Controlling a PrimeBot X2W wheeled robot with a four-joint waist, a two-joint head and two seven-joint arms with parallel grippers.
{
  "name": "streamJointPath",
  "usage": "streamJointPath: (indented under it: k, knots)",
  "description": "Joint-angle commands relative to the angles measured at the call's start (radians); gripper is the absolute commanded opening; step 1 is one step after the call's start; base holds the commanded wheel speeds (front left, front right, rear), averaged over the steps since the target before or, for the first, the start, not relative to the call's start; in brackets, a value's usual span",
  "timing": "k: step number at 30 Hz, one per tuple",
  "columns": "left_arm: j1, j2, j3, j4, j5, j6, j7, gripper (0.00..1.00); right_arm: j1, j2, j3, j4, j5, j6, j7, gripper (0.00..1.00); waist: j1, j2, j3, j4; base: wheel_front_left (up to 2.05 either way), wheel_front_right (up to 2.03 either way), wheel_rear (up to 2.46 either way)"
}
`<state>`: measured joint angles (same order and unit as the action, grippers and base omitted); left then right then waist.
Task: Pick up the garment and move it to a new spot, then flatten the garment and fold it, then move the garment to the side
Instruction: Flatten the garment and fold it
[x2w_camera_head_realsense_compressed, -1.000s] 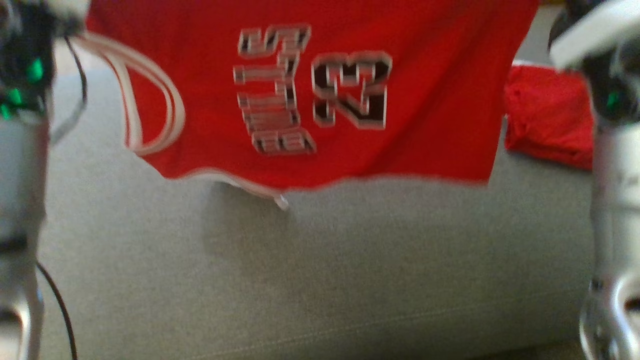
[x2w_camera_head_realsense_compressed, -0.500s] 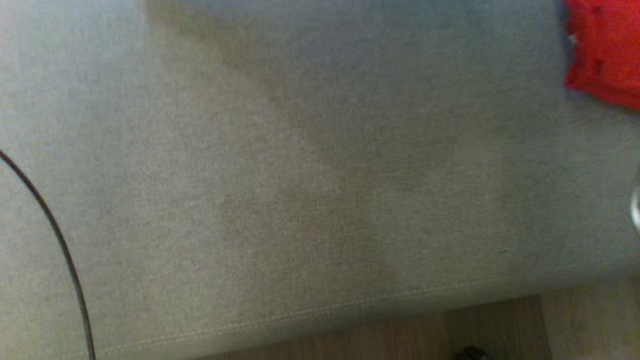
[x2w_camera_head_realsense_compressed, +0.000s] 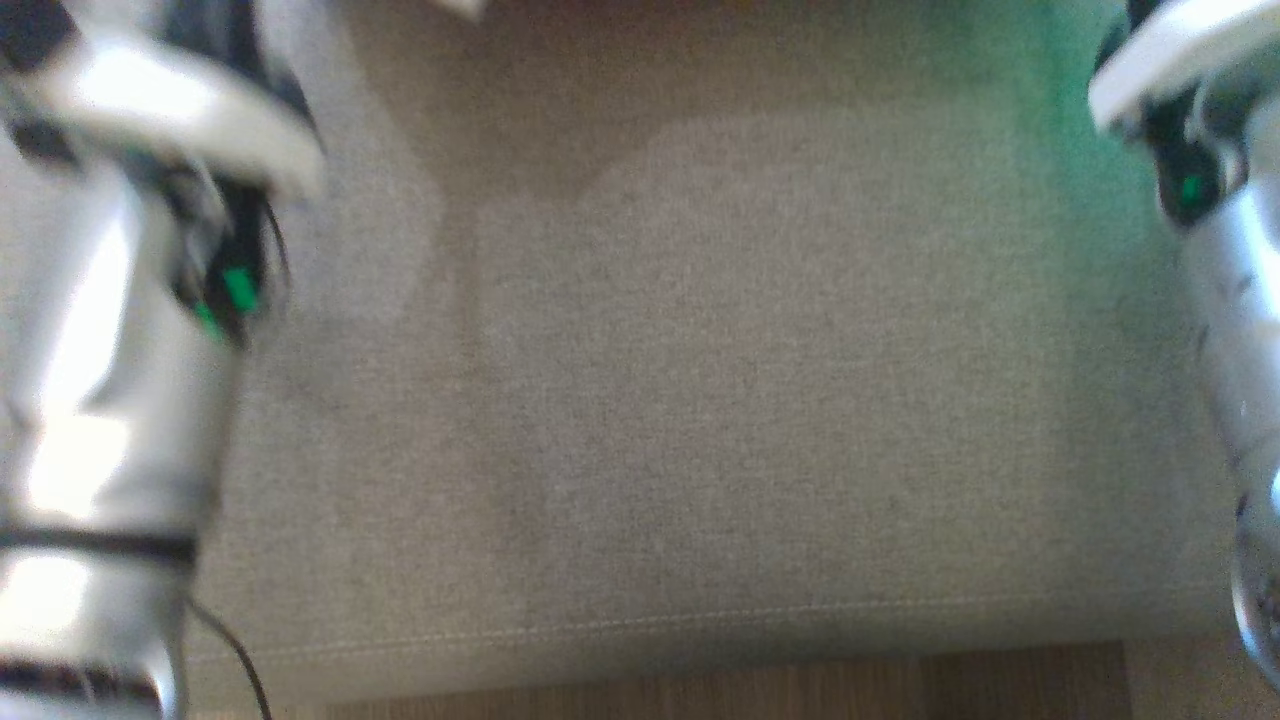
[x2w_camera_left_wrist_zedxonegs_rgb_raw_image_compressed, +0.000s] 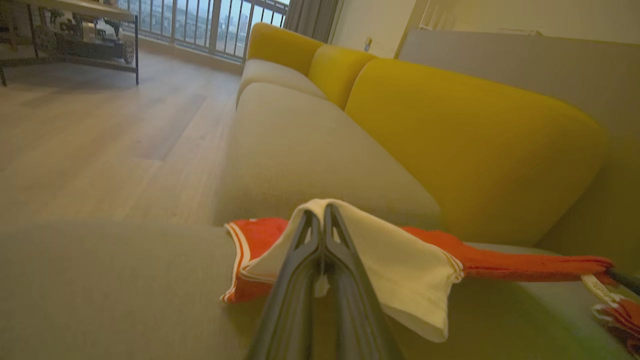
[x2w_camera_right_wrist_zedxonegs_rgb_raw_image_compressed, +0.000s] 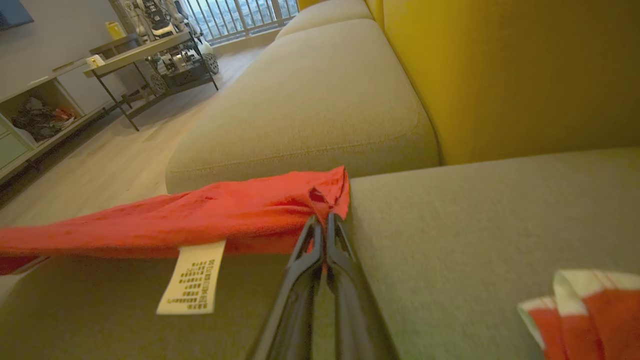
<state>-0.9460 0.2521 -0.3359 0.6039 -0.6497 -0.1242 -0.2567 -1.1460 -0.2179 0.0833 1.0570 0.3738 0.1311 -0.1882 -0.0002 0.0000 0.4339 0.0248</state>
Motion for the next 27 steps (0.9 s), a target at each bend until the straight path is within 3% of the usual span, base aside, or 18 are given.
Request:
streamJointPath:
  k: [1, 4, 7, 9, 14, 21, 27]
  knots:
    - [0.104, 0.05, 0.007, -0.063, -0.026, -0.005, 0.003, 0.0, 0.059, -0.013, 0.016, -0.02, 0.044, 0.0, 0.02, 0.0, 0.0002, 0.0, -0.089, 0.018, 0.0, 0.0, 0.0]
    - [0.23, 0.061, 0.004, -0.093, -0.06, -0.004, 0.025, 0.0, 0.133, -0.022, 0.027, -0.023, 0.083, 0.0, 0.042, 0.0, 0.0002, 0.0, -0.138, 0.017, 0.0, 0.0, 0.0]
    - [0.412, 0.084, 0.014, -0.156, -0.104, 0.027, 0.071, 0.0, 0.244, -0.031, 0.049, -0.048, 0.132, 0.0, 0.071, 0.0, 0.0002, 0.0, -0.208, 0.008, 0.0, 0.0, 0.0]
    - [0.578, 0.105, 0.026, -0.263, -0.138, 0.076, 0.11, 0.0, 0.343, -0.044, 0.058, -0.084, 0.173, 0.0, 0.098, 0.0, 0.0002, 0.0, -0.259, 0.003, 0.0, 0.0, 0.0]
    - [0.814, 0.125, 0.051, -0.472, -0.182, 0.17, 0.151, 0.0, 0.498, -0.056, 0.053, -0.165, 0.213, 0.0, 0.137, 0.0, 0.0002, 0.0, -0.311, -0.008, 0.0, 0.0, 0.0]
    - [1.023, 0.128, 0.067, -0.682, -0.209, 0.266, 0.17, 0.0, 0.718, -0.047, -0.01, -0.351, 0.21, 0.0, 0.169, 0.0, 0.0002, 0.0, -0.331, -0.026, 0.0, 0.0, 0.0]
    - [1.166, 0.14, 0.082, -0.811, -0.216, 0.338, 0.184, 0.0, 0.931, -0.035, -0.12, -0.581, 0.173, 0.0, 0.276, 0.0, 0.0002, 0.0, -0.327, -0.044, 0.0, 0.0, 0.0]
